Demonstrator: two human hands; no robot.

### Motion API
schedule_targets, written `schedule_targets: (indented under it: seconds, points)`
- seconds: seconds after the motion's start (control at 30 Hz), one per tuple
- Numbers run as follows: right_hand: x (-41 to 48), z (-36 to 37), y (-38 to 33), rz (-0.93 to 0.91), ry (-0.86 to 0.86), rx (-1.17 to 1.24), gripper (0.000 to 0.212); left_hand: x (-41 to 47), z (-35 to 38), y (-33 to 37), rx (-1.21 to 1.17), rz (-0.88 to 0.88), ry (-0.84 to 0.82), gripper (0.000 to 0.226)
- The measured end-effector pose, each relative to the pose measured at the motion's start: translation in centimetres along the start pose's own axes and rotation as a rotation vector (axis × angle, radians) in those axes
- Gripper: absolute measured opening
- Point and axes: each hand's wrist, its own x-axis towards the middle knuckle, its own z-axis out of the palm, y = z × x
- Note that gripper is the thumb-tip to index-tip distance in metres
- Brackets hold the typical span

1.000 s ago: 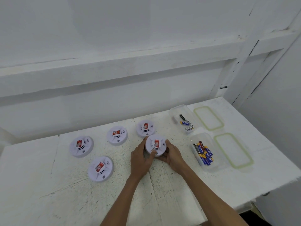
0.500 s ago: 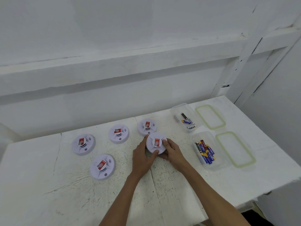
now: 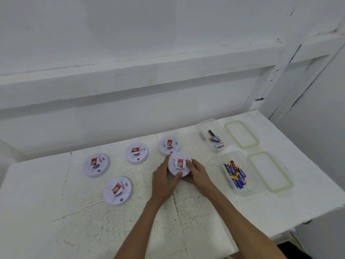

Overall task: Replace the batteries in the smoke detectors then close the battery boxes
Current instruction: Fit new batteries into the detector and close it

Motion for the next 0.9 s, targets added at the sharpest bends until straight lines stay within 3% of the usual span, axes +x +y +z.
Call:
schedule_targets:
  seconds: [0.5,0.7,0.9]
  points:
    - [-0.1,0.0,0.0,0.012,-0.008,0.019,0.031,-0.1,-0.5,0.5,0.001,0.016,-0.031,0.074]
    - [-0.3,0.0,-0.1,0.008,-0.003,-0.004,0.03,0.1,-0.8,0.9,-0.103,-0.055,-0.03,0.046]
    - [-0.5,0.1,-0.2,0.006,-0.004,-0.002,0.026,0.0,-0.7,0.9,-0.092,-0.036,-0.008,0.041]
